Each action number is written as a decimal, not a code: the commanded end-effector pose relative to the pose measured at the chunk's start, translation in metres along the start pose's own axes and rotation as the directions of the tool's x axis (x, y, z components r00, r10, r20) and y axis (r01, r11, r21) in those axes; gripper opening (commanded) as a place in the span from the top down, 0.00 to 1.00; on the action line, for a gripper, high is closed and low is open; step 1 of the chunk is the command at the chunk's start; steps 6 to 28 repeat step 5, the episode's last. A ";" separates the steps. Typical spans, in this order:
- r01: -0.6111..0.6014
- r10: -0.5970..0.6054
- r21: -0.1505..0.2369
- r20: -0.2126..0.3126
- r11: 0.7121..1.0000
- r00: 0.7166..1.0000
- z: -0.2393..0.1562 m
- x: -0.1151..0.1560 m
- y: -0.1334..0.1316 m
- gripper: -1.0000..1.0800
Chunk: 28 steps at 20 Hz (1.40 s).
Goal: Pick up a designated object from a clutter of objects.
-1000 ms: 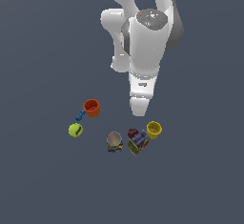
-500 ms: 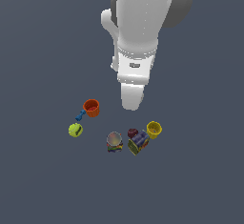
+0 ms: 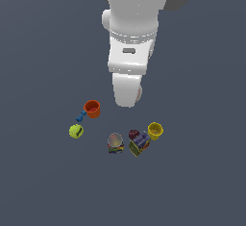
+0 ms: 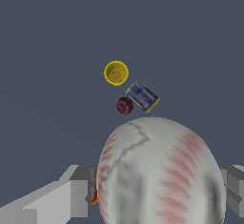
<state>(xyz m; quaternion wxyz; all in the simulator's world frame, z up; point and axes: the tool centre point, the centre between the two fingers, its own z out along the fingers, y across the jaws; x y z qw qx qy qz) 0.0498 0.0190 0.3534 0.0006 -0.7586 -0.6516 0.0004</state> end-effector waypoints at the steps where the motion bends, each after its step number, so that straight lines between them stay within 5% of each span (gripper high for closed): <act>1: 0.000 0.000 -0.001 0.000 1.000 1.000 -0.006 -0.001 0.003 1.00; 28: 0.000 0.000 -0.001 0.000 1.000 1.000 -0.008 -0.002 0.005 1.00</act>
